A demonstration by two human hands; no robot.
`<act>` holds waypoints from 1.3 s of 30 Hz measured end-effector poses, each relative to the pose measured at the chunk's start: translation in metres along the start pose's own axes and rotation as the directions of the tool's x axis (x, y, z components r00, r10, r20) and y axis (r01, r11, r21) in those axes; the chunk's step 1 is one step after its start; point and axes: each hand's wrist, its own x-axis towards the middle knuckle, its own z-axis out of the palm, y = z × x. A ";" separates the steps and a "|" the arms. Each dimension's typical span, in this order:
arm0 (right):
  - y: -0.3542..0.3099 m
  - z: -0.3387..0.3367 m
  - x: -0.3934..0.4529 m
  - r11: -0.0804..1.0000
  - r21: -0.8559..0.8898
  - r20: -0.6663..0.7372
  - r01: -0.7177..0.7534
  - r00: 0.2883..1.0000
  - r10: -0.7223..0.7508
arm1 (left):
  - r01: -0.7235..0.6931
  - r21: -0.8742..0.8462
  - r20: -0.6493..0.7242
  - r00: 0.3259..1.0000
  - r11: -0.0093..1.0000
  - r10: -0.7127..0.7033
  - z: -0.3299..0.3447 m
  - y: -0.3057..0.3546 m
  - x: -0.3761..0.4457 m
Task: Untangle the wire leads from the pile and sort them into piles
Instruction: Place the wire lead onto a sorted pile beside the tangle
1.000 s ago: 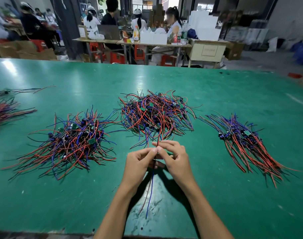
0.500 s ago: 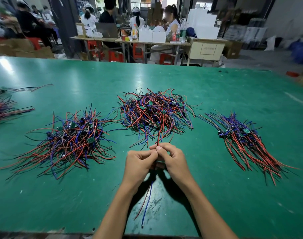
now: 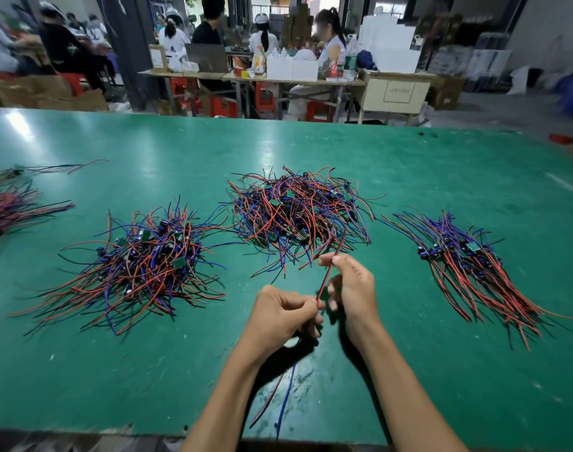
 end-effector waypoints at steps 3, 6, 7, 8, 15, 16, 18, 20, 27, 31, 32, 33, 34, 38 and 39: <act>-0.004 -0.006 0.006 0.979 0.189 -0.032 -0.073 0.996 0.081 | -0.005 0.071 0.041 0.999 0.997 0.002 -0.002 -0.002 0.000; -0.007 -0.013 0.010 0.939 0.319 -0.045 -0.130 0.987 0.152 | -0.022 0.119 0.072 0.997 0.993 0.013 -0.002 -0.001 0.000; -0.008 -0.015 0.011 0.920 0.361 -0.050 -0.151 0.982 0.181 | -0.026 0.127 0.080 0.997 0.992 0.016 -0.002 0.000 0.000; -0.009 -0.017 0.012 0.899 0.403 -0.053 -0.172 0.976 0.211 | -0.030 0.132 0.087 0.996 0.991 0.018 -0.001 0.000 0.000; -0.007 -0.015 0.012 0.930 0.340 -0.025 -0.139 0.987 0.156 | -0.010 0.009 0.088 0.996 1.000 0.009 -0.004 0.003 -0.005; -0.006 -0.015 0.012 0.943 0.309 -0.017 -0.122 0.991 0.134 | -0.012 -0.013 0.072 0.997 1.000 0.013 -0.005 0.004 -0.005; -0.002 -0.013 0.012 0.974 0.207 0.006 -0.088 0.996 0.089 | -0.033 -0.069 0.009 0.999 0.997 0.034 -0.004 0.006 -0.003; 0.004 -0.009 0.008 1.000 0.010 0.035 -0.003 0.999 0.002 | -0.060 -0.152 -0.086 0.995 0.987 0.047 -0.006 0.008 -0.001; 0.015 -0.001 -0.015 0.715 -0.522 0.471 0.465 0.856 -0.214 | -0.090 -0.632 -0.252 0.963 0.769 -0.094 -0.018 0.013 0.005; 0.008 0.004 -0.018 0.823 -0.372 0.359 0.428 0.885 -0.298 | -0.096 -0.604 -0.266 0.960 0.791 -0.087 -0.022 0.007 0.007; 0.006 0.005 -0.018 0.862 -0.313 0.317 0.398 0.900 -0.301 | -0.101 -0.589 -0.272 0.959 0.802 -0.080 -0.022 0.005 0.007; 0.004 0.006 -0.018 0.897 -0.255 0.280 0.362 0.915 -0.290 | -0.108 -0.575 -0.278 0.958 0.811 -0.070 -0.022 0.004 0.008; 0.002 0.007 -0.019 0.924 -0.206 0.245 0.323 0.931 -0.271 | -0.118 -0.559 -0.284 0.957 0.821 -0.056 -0.021 0.004 0.008; -0.005 0.011 -0.021 0.994 0.004 0.113 0.112 0.987 -0.112 | -0.179 -0.403 -0.249 0.965 0.898 0.081 -0.019 0.001 0.004; -0.007 0.010 -0.019 0.997 0.066 0.094 0.051 0.994 -0.057 | -0.179 -0.333 -0.227 0.968 0.926 0.106 -0.017 0.000 0.003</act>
